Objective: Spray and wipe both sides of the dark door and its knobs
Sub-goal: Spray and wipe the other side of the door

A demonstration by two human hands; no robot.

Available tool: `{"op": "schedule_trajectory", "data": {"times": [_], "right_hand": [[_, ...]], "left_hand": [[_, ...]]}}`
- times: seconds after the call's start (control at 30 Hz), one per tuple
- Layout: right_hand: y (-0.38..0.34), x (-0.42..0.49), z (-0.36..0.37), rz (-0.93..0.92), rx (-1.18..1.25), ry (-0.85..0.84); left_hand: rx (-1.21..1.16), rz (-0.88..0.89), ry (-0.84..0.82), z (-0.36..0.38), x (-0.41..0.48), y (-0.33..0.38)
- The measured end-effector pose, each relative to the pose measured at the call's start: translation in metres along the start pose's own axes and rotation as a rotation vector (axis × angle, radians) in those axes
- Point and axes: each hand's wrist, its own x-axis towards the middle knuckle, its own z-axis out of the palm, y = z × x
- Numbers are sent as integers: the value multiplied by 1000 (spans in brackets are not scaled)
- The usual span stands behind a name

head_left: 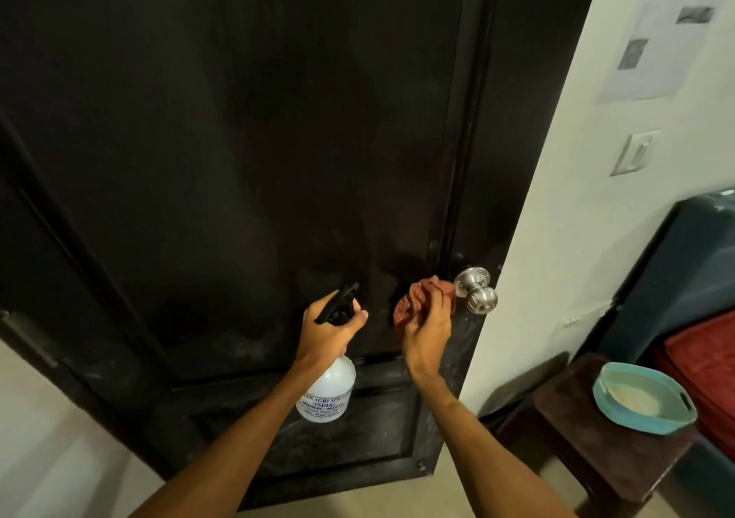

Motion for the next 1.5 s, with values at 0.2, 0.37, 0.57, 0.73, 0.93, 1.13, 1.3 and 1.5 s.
{"op": "schedule_trajectory", "data": {"times": [0.2, 0.37, 0.57, 0.73, 0.93, 1.13, 1.3, 1.5], "right_hand": [[7, -2, -9, -43, -45, -102], [41, -20, -16, 58, -46, -185], [29, -11, -20, -93, 58, -154], [34, -17, -28, -133, 99, -239], [26, -29, -28, -213, 152, -286], [-1, -63, -5, -204, 170, -388], [-25, -89, 11, -222, 210, -458], [-58, -129, 14, -308, 231, -537]], "left_hand": [[39, -14, 12, 10, -7, -11], [28, -48, 32, 13, -16, -14], [24, -70, 93, 22, -28, -19], [-6, -81, 154, 30, -38, -14], [-47, -98, 238, 18, -59, -12], [-37, -121, 385, -27, -87, -15], [-29, -108, 518, -66, -112, -22], [-38, -97, 635, -113, -150, -35]]}}
